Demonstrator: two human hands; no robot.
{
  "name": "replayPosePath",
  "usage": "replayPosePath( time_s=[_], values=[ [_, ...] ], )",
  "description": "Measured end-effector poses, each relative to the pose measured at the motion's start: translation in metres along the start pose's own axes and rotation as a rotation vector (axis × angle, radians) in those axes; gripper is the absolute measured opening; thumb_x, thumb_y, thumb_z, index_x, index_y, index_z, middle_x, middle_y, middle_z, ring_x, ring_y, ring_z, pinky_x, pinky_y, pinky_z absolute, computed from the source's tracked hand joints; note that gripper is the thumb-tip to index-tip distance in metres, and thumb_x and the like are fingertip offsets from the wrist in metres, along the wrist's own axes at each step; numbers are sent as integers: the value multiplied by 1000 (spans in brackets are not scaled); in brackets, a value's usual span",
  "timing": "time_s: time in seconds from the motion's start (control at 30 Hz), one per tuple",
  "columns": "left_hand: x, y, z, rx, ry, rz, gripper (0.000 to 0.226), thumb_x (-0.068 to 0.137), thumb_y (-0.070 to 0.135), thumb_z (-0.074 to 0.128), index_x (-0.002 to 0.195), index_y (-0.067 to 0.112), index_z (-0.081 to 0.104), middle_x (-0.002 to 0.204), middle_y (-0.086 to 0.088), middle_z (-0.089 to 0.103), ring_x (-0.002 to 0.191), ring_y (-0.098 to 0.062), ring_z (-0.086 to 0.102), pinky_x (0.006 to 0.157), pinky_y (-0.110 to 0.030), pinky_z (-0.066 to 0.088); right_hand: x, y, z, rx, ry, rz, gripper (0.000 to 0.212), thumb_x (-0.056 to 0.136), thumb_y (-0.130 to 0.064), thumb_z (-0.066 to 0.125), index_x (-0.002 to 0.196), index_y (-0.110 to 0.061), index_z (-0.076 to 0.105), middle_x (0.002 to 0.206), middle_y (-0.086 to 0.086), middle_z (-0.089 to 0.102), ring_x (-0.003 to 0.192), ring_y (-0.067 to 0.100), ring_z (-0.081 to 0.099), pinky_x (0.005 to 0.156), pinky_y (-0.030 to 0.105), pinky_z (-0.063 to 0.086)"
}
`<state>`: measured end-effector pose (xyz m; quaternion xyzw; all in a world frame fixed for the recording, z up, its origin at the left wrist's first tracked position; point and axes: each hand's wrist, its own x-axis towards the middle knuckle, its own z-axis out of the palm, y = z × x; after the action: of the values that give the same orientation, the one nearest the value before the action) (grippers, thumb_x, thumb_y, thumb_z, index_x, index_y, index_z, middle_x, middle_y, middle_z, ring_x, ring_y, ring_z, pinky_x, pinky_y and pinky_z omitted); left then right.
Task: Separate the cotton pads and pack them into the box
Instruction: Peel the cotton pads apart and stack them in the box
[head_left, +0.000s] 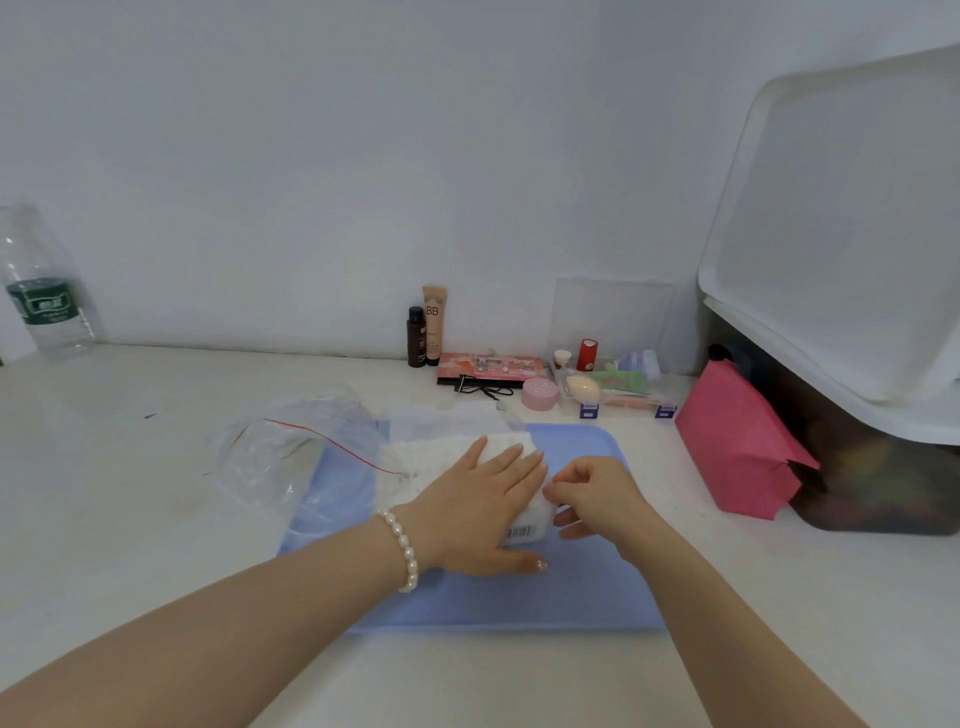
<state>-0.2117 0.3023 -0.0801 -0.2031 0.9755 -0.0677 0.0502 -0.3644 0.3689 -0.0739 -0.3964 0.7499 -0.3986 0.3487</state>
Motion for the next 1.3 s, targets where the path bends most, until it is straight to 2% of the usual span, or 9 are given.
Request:
replayPosePath(
  time_s=[0.2,0.33,0.47,0.57,0.77,0.93,1.0,1.07,1.3],
  values=[
    [-5,-14,0,-185,211,-105,96,74,76,-4,151,19,-2,158,3,-11,144,-10,-15,113,-37,-17,2,-5,-5,-88,-35,27,6,85,-6,58,81,-2,61,93,18,66,67,28,66,60,32,58],
    [-35,-54,5,-322,404,-401,106,65,79,-20,150,24,13,156,9,-2,145,-11,-8,113,-38,-17,8,-3,-8,-117,47,17,29,92,-14,44,113,1,58,105,15,62,89,28,61,76,35,50],
    [-58,-85,10,-371,347,-555,81,80,66,-7,150,28,13,159,4,4,146,-16,-7,115,-45,-13,14,-17,14,-260,139,-221,51,100,-29,34,147,-15,23,154,4,24,140,22,26,110,32,23],
    [-65,-96,21,-300,250,-574,83,79,70,-14,150,31,9,159,6,4,146,-18,-6,114,-51,-13,21,-22,37,-628,52,-391,62,98,-44,27,150,-19,4,159,1,-2,145,19,4,118,39,11],
    [-73,-99,32,-225,179,-571,111,63,74,-32,151,22,14,159,0,9,147,-18,-3,114,-48,-15,24,-20,57,-958,-82,-244,68,94,-59,10,149,-22,-6,156,0,-18,143,19,-19,117,44,-5],
    [-48,-56,5,-941,377,-655,72,96,53,21,149,4,14,158,-7,12,144,-17,15,115,-27,8,36,-25,48,-522,16,-221,66,95,-55,20,150,-22,7,158,4,-1,146,22,5,118,42,12],
    [-33,-50,2,-1149,405,-759,76,95,55,24,147,1,16,151,-9,28,115,-10,41,89,-19,31,47,-27,39,-243,146,-193,59,96,-51,24,148,-21,21,154,7,22,139,26,27,112,40,26],
    [-21,-53,3,-1261,407,-907,72,97,52,26,146,0,19,141,-13,41,97,-14,44,69,-20,33,60,-28,33,-173,135,-72,57,98,-47,21,145,-15,29,149,10,34,134,29,35,108,38,30],
    [0,-67,15,-1767,585,-1055,52,97,49,35,115,5,58,98,-9,62,88,-26,62,82,-36,52,62,-17,35,115,17,27,53,96,-50,31,131,-11,44,138,0,45,128,23,43,100,36,41]
  ],
)
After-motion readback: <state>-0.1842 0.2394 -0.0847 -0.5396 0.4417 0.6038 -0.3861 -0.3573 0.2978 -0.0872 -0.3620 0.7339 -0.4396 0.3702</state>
